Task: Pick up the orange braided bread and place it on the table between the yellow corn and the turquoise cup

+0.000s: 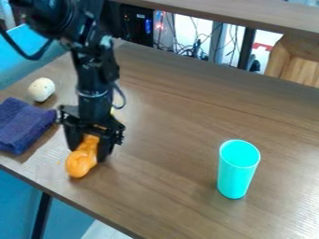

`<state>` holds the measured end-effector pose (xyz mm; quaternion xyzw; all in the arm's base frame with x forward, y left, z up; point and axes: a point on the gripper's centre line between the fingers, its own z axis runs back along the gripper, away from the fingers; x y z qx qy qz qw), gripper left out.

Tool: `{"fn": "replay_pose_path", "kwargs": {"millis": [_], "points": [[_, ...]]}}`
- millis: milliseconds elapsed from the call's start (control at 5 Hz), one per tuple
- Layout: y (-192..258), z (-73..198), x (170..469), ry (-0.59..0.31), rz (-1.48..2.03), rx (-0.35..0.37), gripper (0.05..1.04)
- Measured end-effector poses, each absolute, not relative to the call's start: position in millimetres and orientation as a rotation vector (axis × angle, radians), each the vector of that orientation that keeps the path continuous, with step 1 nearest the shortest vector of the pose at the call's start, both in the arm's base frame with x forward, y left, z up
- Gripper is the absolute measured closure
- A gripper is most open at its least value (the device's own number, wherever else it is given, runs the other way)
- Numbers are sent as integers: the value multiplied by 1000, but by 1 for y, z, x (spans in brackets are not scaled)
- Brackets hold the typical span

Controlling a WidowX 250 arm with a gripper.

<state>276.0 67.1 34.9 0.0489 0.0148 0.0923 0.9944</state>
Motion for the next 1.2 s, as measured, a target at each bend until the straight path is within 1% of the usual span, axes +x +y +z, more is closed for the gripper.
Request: {"fn": "replay_pose_path", "kwargs": {"millis": [200, 400, 600, 800, 1000, 1200], "points": [[40, 60, 301, -9, 139, 72, 285], [16, 94, 341, -28, 116, 26, 285], [-2, 85, 384, 12, 75, 5, 285], [-12, 70, 424, 32, 12, 4, 285], [-19, 63, 432, 33, -24, 13, 285], [-21, 51, 428, 41, -25, 17, 285]]}}
